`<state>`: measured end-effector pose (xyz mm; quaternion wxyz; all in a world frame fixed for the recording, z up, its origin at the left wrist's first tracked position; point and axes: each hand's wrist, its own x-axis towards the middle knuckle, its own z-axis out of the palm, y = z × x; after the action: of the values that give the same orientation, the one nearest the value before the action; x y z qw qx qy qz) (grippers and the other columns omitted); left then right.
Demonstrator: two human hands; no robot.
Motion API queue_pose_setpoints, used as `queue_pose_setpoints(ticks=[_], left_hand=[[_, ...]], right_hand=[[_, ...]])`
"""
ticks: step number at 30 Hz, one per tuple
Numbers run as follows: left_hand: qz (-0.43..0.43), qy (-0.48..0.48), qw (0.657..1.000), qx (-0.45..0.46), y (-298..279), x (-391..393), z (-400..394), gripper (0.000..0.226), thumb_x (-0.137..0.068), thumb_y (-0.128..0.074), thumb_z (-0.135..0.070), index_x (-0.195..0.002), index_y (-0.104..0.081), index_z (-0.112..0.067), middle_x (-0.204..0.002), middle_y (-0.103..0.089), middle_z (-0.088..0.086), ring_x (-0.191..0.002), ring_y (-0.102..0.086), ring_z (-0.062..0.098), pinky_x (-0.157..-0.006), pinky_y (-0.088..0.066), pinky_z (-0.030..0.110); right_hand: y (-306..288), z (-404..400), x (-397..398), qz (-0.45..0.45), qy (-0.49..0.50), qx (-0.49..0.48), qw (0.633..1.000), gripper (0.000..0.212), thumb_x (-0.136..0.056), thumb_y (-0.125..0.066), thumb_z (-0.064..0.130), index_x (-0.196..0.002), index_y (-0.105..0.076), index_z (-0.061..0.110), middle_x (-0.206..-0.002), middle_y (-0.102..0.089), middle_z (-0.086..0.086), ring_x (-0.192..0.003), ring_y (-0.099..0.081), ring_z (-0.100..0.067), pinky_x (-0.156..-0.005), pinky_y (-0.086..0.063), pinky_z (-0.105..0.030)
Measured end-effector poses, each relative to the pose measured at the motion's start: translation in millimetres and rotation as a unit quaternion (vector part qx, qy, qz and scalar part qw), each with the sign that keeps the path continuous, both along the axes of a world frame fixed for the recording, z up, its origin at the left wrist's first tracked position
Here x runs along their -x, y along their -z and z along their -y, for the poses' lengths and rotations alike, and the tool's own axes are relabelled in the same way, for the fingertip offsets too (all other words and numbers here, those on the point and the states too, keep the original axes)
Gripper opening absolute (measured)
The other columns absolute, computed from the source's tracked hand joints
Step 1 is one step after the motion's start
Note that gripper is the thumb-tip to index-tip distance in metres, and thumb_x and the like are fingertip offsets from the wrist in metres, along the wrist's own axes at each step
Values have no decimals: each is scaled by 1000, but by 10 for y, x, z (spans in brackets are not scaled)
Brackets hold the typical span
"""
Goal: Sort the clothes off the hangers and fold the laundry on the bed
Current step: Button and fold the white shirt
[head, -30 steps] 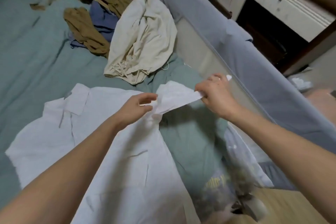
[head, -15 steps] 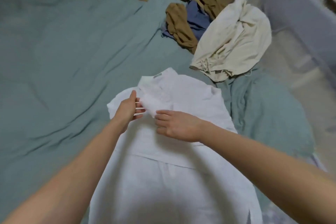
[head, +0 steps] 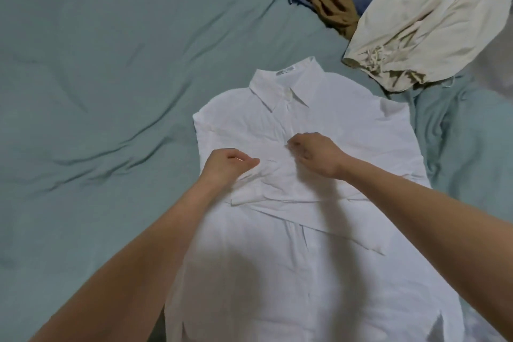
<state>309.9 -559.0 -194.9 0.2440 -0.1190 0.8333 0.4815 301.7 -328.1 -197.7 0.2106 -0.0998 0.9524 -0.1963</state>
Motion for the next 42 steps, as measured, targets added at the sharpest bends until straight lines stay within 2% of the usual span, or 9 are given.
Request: queue_pose_setpoints(ticks=[3, 9, 15, 18, 23, 29, 33, 38, 42], left_hand=[[-24, -11, 999, -28, -13, -135, 214, 12, -79, -78, -17, -70, -69, -14, -56, -60, -11, -55, -52, 1, -59, -42, 12], [-51, -52, 997, -19, 27, -291, 390, 9, -82, -75, -18, -89, -69, -17, -72, -60, -9, -64, -54, 3, -65, -42, 16], [-96, -50, 994, -35, 83, -410, 420, 34, -87, -68, -11, -61, -47, -10, -54, -44, -10, -54, -40, 3, -53, -30, 15], [-54, -100, 981, -160, -47, -367, 404, 27, -94, -60, -11, -73, -52, 4, -60, -48, 1, -51, -44, 6, -52, -36, 13], [62, -108, 953, -276, -213, -324, 382, 17, -99, -52, -12, -84, -56, -4, -50, -54, -8, -40, -48, 4, -42, -40, 15], [45, -105, 968, -225, -178, -217, 445, 15, -95, -59, -15, -85, -62, -5, -78, -64, 6, -66, -61, 13, -60, -54, 20], [40, -1, 986, -159, -102, -235, 511, 10, -90, -67, -17, -97, -71, -12, -95, -74, 6, -80, -67, 14, -70, -54, 27], [-104, 39, 991, -77, 0, -215, 621, 25, -88, -64, 3, -97, -75, -16, -80, -59, 2, -70, -58, 12, -61, -47, 17], [-134, 72, 987, -54, 66, -199, 744, 52, -83, -52, 19, -96, -74, -27, -87, -58, -6, -78, -57, 2, -76, -46, 18]], right_hand=[[-8, 83, 9, -8, -27, -55, 998, 28, -89, -51, 11, -115, -61, 12, -114, -65, -7, -104, -55, -29, -84, -40, -32], [-53, 133, 9, -110, 25, -42, 993, 12, -88, -50, 8, -92, -61, 6, -91, -60, -11, -84, -54, -31, -71, -31, -31], [-24, 157, -114, -158, -28, 16, 987, 12, -89, -56, 14, -98, -63, 8, -93, -60, -9, -89, -54, -30, -78, -31, -30], [-158, 391, -228, -191, -45, 101, 975, 18, -89, -62, 23, -103, -60, 10, -100, -57, -5, -92, -52, -24, -77, -35, -28], [-266, 784, -569, -155, -115, 168, 967, 28, -91, -57, 28, -117, -56, 17, -117, -50, 5, -98, -54, -13, -73, -47, -29], [-252, 805, -437, -100, -95, 137, 981, 10, -90, -55, 14, -97, -61, 10, -93, -57, 0, -72, -49, -15, -67, -46, -38], [-338, 734, -361, -4, -53, 235, 971, 3, -90, -59, 11, -87, -59, 11, -72, -58, 0, -64, -49, -13, -61, -37, -28], [-370, 750, -267, 188, -36, 274, 943, 23, -80, -74, 12, -99, -63, 17, -78, -59, 3, -62, -48, -6, -61, -41, -19], [-283, 780, -156, 80, 101, 310, 942, 34, -85, -50, -3, -108, -60, 19, -112, -62, 5, -81, -53, -14, -73, -41, -20]])
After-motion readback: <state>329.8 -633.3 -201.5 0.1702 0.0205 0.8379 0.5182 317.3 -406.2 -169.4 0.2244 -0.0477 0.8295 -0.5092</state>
